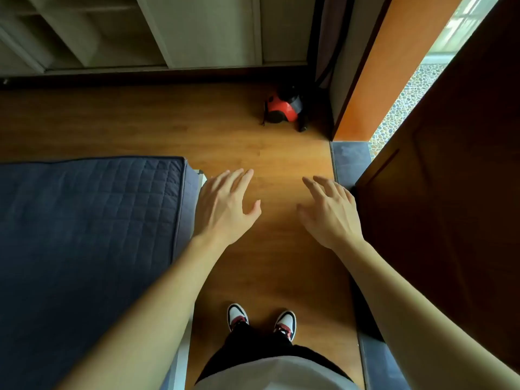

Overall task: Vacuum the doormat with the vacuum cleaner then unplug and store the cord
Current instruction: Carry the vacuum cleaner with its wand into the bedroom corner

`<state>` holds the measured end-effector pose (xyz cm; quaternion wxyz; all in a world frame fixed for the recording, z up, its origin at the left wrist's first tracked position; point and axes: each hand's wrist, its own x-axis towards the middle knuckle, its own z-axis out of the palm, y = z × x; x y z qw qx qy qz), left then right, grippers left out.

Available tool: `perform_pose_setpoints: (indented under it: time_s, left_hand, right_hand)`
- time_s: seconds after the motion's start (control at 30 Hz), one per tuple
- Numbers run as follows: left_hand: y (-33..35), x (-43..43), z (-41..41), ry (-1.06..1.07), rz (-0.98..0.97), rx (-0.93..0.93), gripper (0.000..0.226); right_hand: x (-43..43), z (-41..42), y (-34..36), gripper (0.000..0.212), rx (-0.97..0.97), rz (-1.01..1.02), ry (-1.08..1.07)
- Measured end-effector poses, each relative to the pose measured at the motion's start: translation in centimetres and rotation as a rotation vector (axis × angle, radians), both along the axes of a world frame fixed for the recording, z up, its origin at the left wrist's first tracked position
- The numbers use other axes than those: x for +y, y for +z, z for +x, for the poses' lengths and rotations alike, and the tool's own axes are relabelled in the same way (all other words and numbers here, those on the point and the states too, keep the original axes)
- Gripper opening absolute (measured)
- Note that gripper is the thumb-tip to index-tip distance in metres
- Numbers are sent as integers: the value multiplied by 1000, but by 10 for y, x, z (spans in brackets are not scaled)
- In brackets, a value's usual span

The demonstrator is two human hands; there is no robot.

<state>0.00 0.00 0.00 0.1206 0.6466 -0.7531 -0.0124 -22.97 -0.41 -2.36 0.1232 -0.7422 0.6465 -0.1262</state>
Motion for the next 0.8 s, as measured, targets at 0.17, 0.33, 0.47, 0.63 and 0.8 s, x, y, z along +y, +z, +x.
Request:
perform_pose_setpoints:
  time_s: [0.17,0.33,0.47,0.63,0.8]
  left_hand:
    - [7,-13,-8,20,-13,25,64]
    - [12,-36,-9,22,-25,24,64]
    - [6,-66,-6,17,-23,93,63]
    - [-10,-128,2,15,12,281,63]
    - [-5,-215,28,11,-22,204,66]
  right_hand:
    - [-16,-8,8,63,-3,-24,-22]
    - [-40,-4,9,63,-5,-39,-18]
    - [-68,0,4,63,-8,-32,-16]
    - [-126,9,0,63,9,-23,-28]
    - [-210,29,9,62,29,-35,-46]
